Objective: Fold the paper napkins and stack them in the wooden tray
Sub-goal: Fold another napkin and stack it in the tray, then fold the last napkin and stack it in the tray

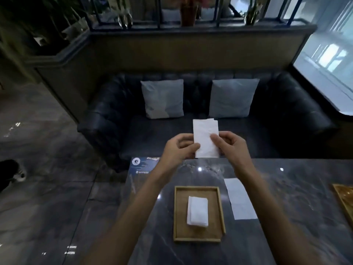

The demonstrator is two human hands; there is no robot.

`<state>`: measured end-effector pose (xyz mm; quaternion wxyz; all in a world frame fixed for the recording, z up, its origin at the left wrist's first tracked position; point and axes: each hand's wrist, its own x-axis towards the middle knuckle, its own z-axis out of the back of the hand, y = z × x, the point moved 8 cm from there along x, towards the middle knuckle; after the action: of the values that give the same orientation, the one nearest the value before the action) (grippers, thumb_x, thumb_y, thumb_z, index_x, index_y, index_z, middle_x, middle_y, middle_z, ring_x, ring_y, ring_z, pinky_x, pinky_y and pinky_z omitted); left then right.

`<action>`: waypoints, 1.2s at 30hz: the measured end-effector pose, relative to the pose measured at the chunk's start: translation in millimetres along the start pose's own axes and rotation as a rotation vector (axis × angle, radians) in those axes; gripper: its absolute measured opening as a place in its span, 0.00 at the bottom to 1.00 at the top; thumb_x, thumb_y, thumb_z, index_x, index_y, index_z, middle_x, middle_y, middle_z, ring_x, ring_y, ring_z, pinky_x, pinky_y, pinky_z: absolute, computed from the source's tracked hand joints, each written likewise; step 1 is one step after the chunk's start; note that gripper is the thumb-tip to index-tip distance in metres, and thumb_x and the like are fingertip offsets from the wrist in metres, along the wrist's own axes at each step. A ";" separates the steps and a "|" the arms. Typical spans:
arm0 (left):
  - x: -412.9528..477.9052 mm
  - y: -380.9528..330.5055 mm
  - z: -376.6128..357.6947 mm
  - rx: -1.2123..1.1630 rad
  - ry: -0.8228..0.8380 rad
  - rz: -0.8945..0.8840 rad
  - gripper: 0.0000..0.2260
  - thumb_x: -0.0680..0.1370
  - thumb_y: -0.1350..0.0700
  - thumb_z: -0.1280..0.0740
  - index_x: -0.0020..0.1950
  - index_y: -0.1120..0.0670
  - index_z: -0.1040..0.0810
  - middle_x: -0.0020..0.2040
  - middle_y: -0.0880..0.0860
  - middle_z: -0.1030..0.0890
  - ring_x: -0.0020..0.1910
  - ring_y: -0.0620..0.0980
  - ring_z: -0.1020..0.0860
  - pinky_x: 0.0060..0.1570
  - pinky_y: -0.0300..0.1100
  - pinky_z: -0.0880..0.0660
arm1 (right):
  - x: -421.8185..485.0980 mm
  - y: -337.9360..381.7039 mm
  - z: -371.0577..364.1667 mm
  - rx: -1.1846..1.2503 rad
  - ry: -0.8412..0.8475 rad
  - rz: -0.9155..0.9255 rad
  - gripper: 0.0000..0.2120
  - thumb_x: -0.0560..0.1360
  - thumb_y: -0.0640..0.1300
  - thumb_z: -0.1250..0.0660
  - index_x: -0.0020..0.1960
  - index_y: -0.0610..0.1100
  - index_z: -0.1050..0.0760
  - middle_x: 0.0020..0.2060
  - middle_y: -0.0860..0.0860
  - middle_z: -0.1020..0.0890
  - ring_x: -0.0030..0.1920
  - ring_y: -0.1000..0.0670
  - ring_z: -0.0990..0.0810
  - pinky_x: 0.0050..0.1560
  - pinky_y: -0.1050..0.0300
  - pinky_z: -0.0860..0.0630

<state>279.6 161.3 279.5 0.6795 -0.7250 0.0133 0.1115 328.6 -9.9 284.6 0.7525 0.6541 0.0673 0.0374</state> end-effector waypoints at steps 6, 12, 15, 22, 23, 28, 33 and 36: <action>19.4 107.9 12.3 0.097 -0.073 0.184 0.09 0.77 0.64 0.30 0.57 0.57 0.22 0.50 0.55 0.16 0.48 0.50 0.16 0.48 0.39 0.18 | -0.5 -115.4 -18.0 -0.024 0.057 -0.277 0.03 0.79 0.46 0.31 0.49 0.48 0.19 0.42 0.54 0.14 0.41 0.56 0.15 0.43 0.59 0.19; 4.8 248.6 23.2 0.160 -0.141 0.432 0.12 0.77 0.69 0.32 0.60 0.64 0.22 0.48 0.56 0.17 0.43 0.48 0.18 0.40 0.32 0.20 | -38.8 -252.1 -38.6 -0.088 0.069 -0.567 0.11 0.79 0.44 0.31 0.56 0.37 0.20 0.48 0.45 0.15 0.45 0.51 0.18 0.38 0.63 0.20; -9.4 302.2 21.1 0.203 -0.126 0.505 0.16 0.76 0.68 0.32 0.63 0.60 0.23 0.53 0.56 0.17 0.44 0.41 0.20 0.40 0.30 0.22 | -61.9 -299.8 -44.1 -0.110 0.121 -0.687 0.11 0.79 0.39 0.32 0.61 0.39 0.23 0.46 0.49 0.17 0.44 0.53 0.19 0.39 0.63 0.20; -23.4 364.9 1.6 0.282 -0.119 0.578 0.20 0.76 0.67 0.31 0.65 0.54 0.24 0.53 0.55 0.19 0.48 0.49 0.20 0.42 0.34 0.21 | -75.9 -365.6 -27.9 -0.286 0.060 -0.707 0.14 0.77 0.44 0.29 0.61 0.43 0.22 0.47 0.48 0.17 0.49 0.48 0.17 0.51 0.48 0.17; -24.7 368.4 -0.9 0.303 -0.131 0.576 0.19 0.76 0.66 0.30 0.65 0.53 0.25 0.53 0.55 0.19 0.48 0.48 0.20 0.41 0.33 0.22 | -77.8 -372.3 -26.8 -0.292 0.052 -0.713 0.14 0.77 0.45 0.29 0.61 0.43 0.22 0.49 0.48 0.17 0.50 0.47 0.17 0.50 0.50 0.17; -29.5 380.0 -3.8 0.451 -0.173 0.606 0.16 0.78 0.60 0.32 0.65 0.53 0.28 0.52 0.51 0.21 0.48 0.46 0.21 0.41 0.31 0.26 | -81.0 -385.7 -22.6 -0.282 0.003 -0.692 0.09 0.78 0.45 0.30 0.56 0.46 0.25 0.46 0.52 0.19 0.44 0.57 0.19 0.38 0.69 0.25; -31.3 375.1 -4.6 0.670 -0.148 0.638 0.11 0.78 0.52 0.34 0.56 0.46 0.34 0.50 0.50 0.22 0.48 0.49 0.22 0.50 0.45 0.22 | -80.4 -397.3 -21.2 -0.224 -0.007 -0.695 0.08 0.78 0.46 0.30 0.55 0.46 0.25 0.46 0.54 0.20 0.43 0.57 0.19 0.37 0.69 0.23; -30.5 352.4 -6.6 0.872 -0.204 0.556 0.08 0.78 0.49 0.37 0.55 0.48 0.33 0.51 0.50 0.22 0.48 0.50 0.22 0.49 0.46 0.25 | -77.0 -397.9 -10.6 -0.172 -0.016 -0.685 0.06 0.79 0.46 0.32 0.54 0.46 0.24 0.44 0.54 0.18 0.42 0.56 0.18 0.40 0.66 0.22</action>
<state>190.6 123.9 -60.9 0.8607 -0.3293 0.1841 0.3420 238.3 -67.0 -106.5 0.7741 0.5281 0.2734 -0.2170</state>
